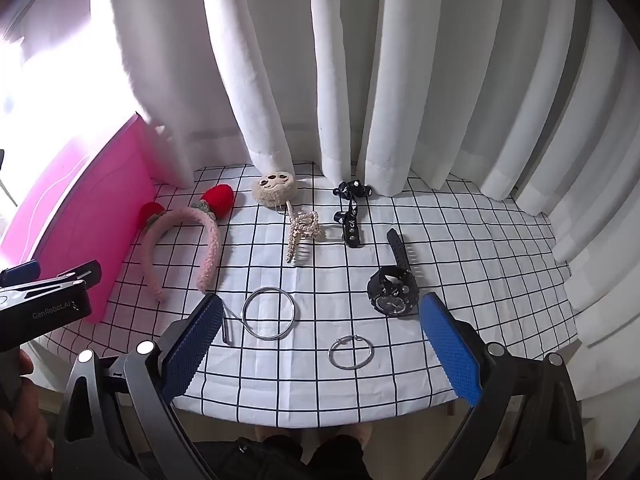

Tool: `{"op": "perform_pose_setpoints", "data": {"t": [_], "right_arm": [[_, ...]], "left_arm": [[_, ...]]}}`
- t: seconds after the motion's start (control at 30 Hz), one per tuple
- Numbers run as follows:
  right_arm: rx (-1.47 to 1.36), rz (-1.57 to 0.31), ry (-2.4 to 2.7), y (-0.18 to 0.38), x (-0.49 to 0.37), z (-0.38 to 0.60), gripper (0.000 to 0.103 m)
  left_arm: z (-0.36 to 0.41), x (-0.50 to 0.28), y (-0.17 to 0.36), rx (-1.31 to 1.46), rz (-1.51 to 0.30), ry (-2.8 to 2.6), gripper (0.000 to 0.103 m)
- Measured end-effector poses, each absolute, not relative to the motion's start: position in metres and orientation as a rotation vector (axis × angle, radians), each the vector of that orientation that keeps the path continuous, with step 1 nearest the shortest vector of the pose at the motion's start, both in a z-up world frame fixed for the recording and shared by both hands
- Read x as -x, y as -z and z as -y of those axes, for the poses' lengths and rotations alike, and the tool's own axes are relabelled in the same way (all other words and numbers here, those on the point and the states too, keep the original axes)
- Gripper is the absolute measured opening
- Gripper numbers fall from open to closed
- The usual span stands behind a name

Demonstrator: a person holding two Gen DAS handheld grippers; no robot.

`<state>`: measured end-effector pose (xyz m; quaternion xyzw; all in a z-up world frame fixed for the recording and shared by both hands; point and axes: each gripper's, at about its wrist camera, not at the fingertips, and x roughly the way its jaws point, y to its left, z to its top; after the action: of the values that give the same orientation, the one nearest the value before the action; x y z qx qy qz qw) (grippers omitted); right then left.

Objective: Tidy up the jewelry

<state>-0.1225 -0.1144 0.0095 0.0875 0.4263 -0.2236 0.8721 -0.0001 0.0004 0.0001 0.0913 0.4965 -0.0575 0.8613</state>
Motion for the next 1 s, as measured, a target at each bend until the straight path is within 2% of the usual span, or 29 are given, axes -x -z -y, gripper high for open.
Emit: {"op": "perform_pose_setpoints", "data": {"t": [1.0], "right_arm": [[-0.183, -0.894, 0.470, -0.0090, 0.1198, 0.1133, 0.094]], "left_arm": [[0.0031, -0.0061, 0.0054, -0.219, -1.045, 0.111, 0.097]]}}
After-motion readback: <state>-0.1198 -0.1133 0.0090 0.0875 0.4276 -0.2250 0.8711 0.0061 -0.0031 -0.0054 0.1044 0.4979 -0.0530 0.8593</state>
